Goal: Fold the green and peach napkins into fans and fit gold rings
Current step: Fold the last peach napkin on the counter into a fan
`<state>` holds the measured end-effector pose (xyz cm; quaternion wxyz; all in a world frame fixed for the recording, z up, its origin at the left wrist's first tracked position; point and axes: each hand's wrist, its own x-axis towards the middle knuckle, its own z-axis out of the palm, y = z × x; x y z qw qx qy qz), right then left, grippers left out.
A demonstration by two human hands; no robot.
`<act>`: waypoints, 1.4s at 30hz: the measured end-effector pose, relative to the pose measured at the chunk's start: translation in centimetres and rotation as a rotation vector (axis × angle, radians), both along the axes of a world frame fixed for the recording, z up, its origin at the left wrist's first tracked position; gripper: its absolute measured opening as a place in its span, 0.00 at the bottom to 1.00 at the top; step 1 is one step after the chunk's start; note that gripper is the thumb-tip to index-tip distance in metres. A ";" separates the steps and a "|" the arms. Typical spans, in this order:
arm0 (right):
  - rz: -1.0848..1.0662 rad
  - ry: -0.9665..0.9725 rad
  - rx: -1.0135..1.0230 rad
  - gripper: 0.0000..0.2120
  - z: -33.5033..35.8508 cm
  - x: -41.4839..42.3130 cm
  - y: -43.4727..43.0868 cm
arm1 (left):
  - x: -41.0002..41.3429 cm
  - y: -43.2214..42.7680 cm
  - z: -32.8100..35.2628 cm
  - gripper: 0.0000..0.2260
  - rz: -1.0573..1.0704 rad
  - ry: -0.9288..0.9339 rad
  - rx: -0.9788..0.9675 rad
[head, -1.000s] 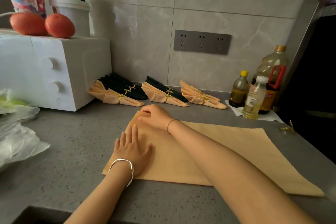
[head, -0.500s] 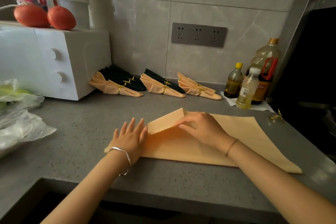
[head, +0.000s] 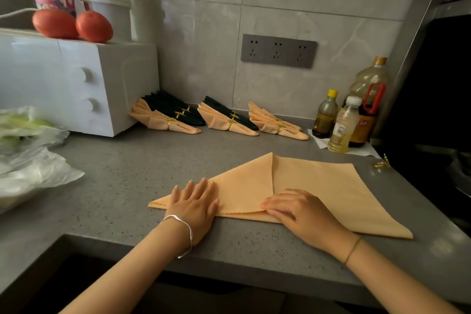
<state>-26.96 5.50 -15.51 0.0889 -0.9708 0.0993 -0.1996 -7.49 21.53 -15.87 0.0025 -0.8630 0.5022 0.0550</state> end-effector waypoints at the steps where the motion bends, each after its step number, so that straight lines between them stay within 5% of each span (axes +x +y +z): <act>1: 0.002 -0.004 -0.003 0.27 -0.1 -0.1 0.0 | -0.1 0.0 0.0 0.25 0.001 0.000 -0.002; 17: -0.117 -0.057 0.142 0.11 -1.3 -1.5 -0.1 | -0.3 -0.3 0.2 0.25 0.085 0.015 -0.026; 24: -0.111 -0.049 0.110 0.11 -1.3 -1.5 0.2 | -0.3 -0.4 0.2 0.25 0.077 0.008 0.026; 30: -0.101 -0.052 0.125 0.23 -0.9 -1.2 0.6 | 0.0 -2.7 1.1 0.25 0.023 0.056 0.012; 42: -0.193 0.016 0.149 0.20 0.5 0.5 -0.1 | 0.8 -6.5 -0.7 0.25 -0.010 0.079 -0.086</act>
